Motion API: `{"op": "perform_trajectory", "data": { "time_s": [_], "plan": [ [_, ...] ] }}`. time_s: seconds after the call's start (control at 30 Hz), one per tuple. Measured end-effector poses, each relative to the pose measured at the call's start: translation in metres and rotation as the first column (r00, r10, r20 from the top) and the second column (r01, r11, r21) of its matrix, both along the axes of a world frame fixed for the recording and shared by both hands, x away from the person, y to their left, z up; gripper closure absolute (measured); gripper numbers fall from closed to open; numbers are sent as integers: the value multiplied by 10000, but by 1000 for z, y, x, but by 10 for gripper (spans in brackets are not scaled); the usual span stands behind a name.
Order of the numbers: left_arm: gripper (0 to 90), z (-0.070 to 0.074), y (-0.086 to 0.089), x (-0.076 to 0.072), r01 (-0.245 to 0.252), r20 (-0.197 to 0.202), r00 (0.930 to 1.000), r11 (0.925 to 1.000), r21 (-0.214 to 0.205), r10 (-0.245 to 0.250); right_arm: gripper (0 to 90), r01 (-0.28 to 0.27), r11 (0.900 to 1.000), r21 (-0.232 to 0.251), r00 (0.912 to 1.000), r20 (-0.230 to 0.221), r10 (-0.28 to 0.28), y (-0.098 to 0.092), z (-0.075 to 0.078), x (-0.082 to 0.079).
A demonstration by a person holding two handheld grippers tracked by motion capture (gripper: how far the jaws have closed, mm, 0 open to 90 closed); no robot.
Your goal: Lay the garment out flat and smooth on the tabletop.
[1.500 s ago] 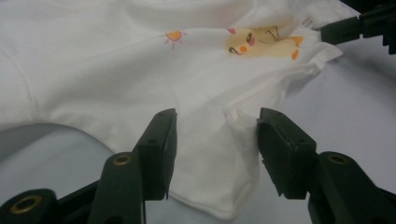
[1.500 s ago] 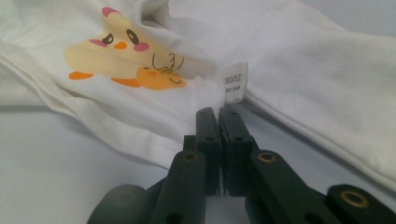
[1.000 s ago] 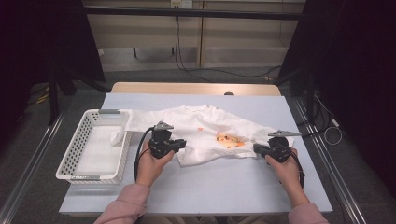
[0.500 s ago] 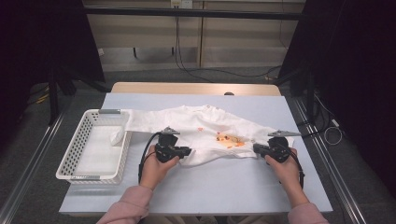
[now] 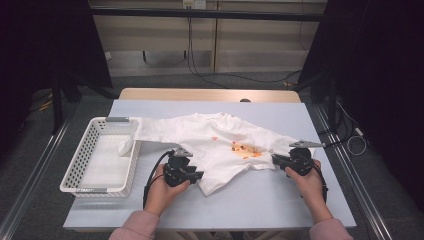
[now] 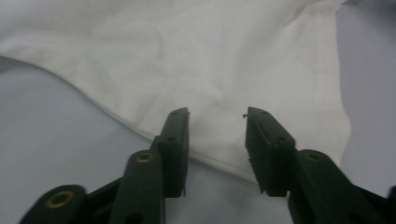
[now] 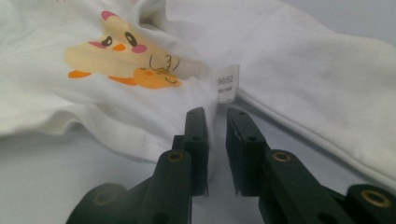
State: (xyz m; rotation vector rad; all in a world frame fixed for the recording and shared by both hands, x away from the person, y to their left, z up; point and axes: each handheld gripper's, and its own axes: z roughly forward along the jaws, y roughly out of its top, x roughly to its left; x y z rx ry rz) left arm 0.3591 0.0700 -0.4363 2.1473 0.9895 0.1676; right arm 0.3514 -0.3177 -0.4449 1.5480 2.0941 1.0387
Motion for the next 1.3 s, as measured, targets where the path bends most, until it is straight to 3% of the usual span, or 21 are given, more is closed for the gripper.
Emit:
{"op": "perform_trajectory", "data": {
  "time_s": [0.03, 0.1, 0.33, 0.37, 0.43, 0.5, 0.6, 0.67, 0.73, 0.8, 0.83, 0.97, 1.03, 1.13, 1.3],
  "plan": [
    [465, 0, 1, 0, -47, 32, 10000, 10000, -16, 47, 754, -10, 10000, 20, 10000, -23, 10, 1, 1, -1],
    [483, -1, 2, 0, 94, 155, 9998, 9999, 110, -95, 730, -85, 9999, 64, 9999, 60, 85, 2, 4, -3],
    [384, -8, -12, -7, 441, 254, 9986, 9978, 492, -454, 646, 22, 10000, -27, 10000, 50, -22, 2, 5, -10],
    [382, -8, -13, -7, 598, 187, 9979, 9958, 692, -612, 652, -33, 9999, -133, 9999, 116, 34, 2, 3, -10],
    [361, -11, -17, -9, 576, 439, 9971, 9946, 859, -616, 657, -158, 9997, -167, 9999, -4, 158, 2, 1, -9],
    [425, -10, -20, -12, 510, 710, 9956, 9897, 1335, -609, 681, -145, 9998, -155, 9998, -152, 143, 2, -3, -8],
    [591, -9, -20, -12, 178, 637, 9976, 9912, 1310, -263, 760, -267, 9994, -212, 9991, -330, 259, 4, -7, -7],
    [708, -6, -21, -13, 156, 492, 9985, 9883, 1517, -233, 794, -245, 9996, -169, 9991, -346, 239, 5, -8, -6],
    [783, -5, -22, -14, 148, 345, 9992, 9879, 1543, -204, 807, -126, 9999, 60, 9977, -661, 130, 6, -6, -7],
    [856, -6, -22, -14, -81, 150, 9999, 9924, 1225, 63, 814, -224, 9997, 66, 9985, -491, 227, 5, -7, -6],
    [866, -6, -21, -13, -48, 143, 9999, 9930, 1180, 31, 815, -271, 9995, 141, 9975, -650, 280, 5, -7, -7],
    [877, -2, -15, -12, 160, -408, 9991, 9949, 998, -120, 816, -492, 9980, 409, 9971, -555, 514, 6, 0, -12],
    [879, 1, -10, -11, 322, -392, 9988, 9935, 1095, -281, 816, -673, 9963, 526, 9963, -508, 700, 6, 3, -16],
    [879, 6, 0, -11, 292, -665, 9975, 9962, 823, -237, 815, -832, 9943, 660, 9949, -522, 867, 7, 7, -24],
    [879, 14, 23, -12, 234, -761, 9969, 9989, 401, -203, 813, -1144, 9876, 1073, 9903, -665, 1220, 10, 12, -38]
  ]
}}
